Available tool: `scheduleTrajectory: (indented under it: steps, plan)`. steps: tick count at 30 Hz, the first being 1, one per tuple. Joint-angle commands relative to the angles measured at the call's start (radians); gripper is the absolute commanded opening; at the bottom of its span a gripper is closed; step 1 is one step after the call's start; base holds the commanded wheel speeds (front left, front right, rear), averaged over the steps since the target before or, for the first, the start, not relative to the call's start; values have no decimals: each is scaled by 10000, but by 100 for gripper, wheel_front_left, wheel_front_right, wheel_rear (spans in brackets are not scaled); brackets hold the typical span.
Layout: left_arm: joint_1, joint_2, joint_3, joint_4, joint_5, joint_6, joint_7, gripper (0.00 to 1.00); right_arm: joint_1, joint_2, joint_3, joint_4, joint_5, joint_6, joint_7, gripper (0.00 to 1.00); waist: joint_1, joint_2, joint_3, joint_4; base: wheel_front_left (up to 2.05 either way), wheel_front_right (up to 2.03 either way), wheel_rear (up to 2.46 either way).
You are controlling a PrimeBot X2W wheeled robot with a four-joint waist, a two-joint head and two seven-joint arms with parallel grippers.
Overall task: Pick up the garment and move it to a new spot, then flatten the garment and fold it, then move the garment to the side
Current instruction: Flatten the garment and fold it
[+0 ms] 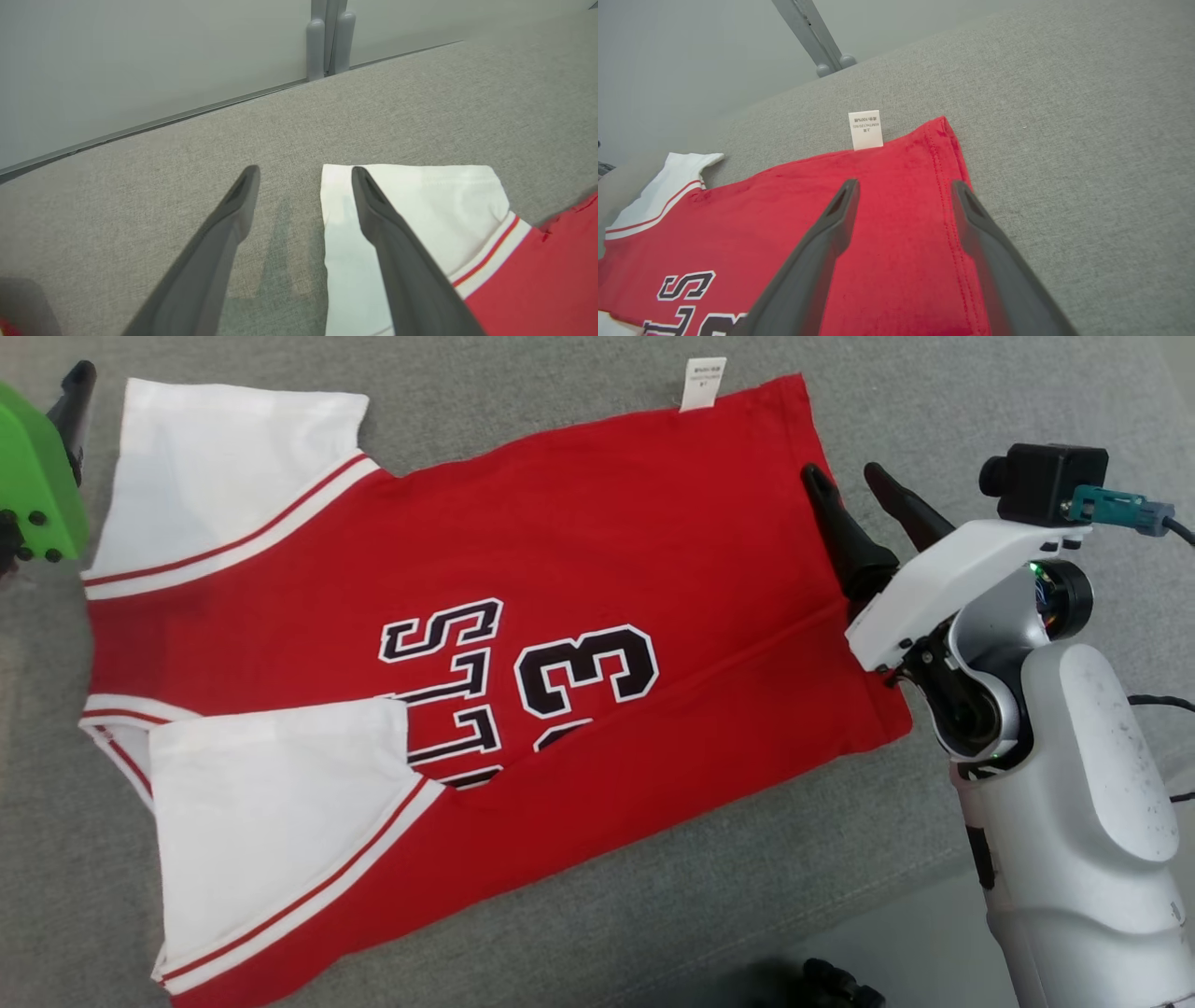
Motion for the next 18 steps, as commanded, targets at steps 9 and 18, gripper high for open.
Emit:
scheduleTrajectory:
  steps: [9,18]
  plan:
    - [488,669,342,102,-218,-42,-146,100,-545,10,419,412,294,-1,-515,100,-1,0,1391,-1268,0,0,0]
    - [864,684,108,-45,-373,-13,358,40,-813,8,707,684,396,-1,-716,100,-1,0,1386,-1324,0,0,0]
